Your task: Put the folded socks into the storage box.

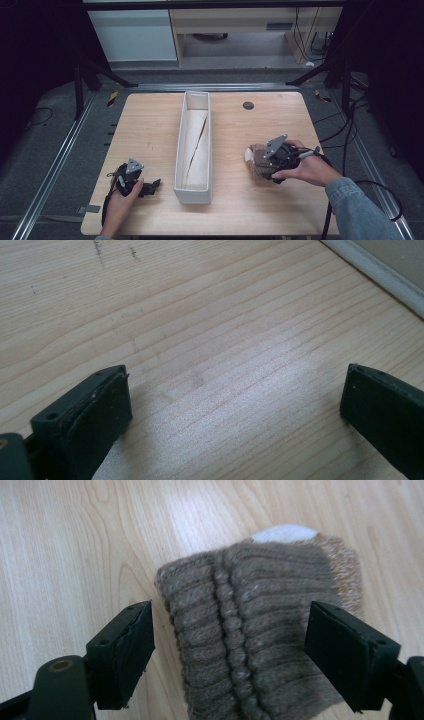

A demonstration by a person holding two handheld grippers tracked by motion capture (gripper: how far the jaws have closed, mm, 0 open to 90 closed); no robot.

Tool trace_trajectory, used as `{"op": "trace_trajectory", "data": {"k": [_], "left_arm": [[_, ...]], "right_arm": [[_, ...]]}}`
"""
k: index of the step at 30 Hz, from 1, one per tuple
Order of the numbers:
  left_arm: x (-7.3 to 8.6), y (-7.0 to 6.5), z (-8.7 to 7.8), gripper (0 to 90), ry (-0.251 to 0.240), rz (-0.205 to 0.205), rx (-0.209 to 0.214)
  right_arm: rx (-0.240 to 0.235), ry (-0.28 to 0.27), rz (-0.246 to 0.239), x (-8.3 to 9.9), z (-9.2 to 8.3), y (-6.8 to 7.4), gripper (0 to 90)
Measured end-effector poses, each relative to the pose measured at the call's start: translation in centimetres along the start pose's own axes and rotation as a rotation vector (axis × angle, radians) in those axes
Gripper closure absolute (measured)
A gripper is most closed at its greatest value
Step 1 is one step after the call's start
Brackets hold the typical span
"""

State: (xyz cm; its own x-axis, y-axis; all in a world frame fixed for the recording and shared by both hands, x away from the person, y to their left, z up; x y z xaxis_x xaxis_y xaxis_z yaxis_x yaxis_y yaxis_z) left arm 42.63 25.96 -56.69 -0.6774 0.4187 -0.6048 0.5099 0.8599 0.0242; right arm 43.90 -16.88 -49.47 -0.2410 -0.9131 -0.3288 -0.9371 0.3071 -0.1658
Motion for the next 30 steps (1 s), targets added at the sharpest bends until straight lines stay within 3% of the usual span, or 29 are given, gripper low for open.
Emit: {"op": "trace_trajectory", "data": {"k": [8,17,24,30], "left_arm": [[0.0,0.0,0.0,0.0,0.0,0.0,0.0],[0.0,0.0,0.0,0.0,0.0,0.0,0.0],[0.0,0.0,0.0,0.0,0.0,0.0,0.0],[0.0,0.0,0.0,0.0,0.0,0.0,0.0]], "right_arm": [[0.022,0.025,-0.011,0.5,1.4,0.3,20.5],[0.099,0.064,-0.081,1.0,2.3,0.4,23.1],[0.125,0.071,-0.069,0.9,2.2,0.2,36.2],[0.098,0.069,-0.037,0.8,1.8,0.0,48.6]]}}
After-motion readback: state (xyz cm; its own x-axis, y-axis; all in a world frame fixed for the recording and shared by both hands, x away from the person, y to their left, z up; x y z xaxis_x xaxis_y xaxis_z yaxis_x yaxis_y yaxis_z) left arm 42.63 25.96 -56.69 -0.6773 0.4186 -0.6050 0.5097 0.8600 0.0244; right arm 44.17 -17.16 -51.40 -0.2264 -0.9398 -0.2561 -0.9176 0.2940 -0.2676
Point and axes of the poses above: each handheld gripper's, and its own axes: z roughly forward along the jaws, x roughly out of its underside, y roughly to its left, the point moved 8 cm from there along z, roughly forward along the jaws, and after that the axes turned 8 degrees about y, right-handed, at the moved point
